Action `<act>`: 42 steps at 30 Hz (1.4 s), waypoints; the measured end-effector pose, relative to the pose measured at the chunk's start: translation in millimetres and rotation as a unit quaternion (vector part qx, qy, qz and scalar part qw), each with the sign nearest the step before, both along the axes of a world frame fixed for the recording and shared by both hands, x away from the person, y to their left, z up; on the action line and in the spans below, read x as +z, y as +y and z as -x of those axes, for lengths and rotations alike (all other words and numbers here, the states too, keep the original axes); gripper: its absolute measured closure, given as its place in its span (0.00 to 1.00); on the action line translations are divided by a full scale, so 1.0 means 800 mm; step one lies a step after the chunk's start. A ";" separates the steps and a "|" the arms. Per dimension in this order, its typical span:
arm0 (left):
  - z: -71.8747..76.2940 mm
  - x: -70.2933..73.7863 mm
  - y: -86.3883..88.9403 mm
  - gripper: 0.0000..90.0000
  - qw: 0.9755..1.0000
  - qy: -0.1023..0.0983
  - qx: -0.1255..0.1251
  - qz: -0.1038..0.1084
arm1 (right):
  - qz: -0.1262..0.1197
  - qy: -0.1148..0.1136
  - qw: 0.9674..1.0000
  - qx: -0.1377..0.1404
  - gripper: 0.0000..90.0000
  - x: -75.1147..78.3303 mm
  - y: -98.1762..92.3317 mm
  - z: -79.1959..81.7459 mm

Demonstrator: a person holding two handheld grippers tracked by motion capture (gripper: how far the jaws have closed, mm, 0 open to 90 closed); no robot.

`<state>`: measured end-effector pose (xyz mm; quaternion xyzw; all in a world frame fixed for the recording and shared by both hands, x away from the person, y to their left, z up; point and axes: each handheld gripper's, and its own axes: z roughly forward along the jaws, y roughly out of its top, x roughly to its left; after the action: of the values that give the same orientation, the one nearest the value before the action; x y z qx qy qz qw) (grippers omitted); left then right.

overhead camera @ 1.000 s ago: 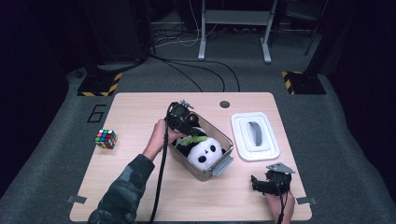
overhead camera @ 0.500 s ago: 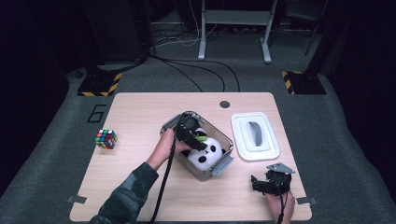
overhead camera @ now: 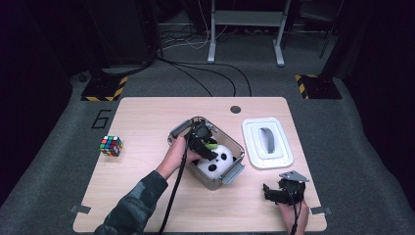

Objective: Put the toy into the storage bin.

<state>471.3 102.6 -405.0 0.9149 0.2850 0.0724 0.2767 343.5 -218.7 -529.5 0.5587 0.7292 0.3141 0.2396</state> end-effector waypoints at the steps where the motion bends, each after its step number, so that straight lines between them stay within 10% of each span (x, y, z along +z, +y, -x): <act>1: 0.001 0.002 0.003 0.24 1.000 -0.001 0.002 0.009 | 0.000 0.000 1.000 0.000 0.04 0.000 0.000 0.000; 16: 0.023 0.037 0.068 0.11 0.995 -0.055 0.041 0.075 | 0.000 0.000 1.000 0.000 0.04 0.000 0.000 0.000; 42: 0.039 0.033 0.229 0.00 0.973 -0.103 0.170 0.117 | 0.001 0.000 1.000 -0.001 0.04 0.000 0.000 0.000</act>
<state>440.1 285.4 -378.7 0.8019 0.4130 0.1786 0.3931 343.5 -218.5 -529.5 0.5591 0.7291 0.3135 0.2400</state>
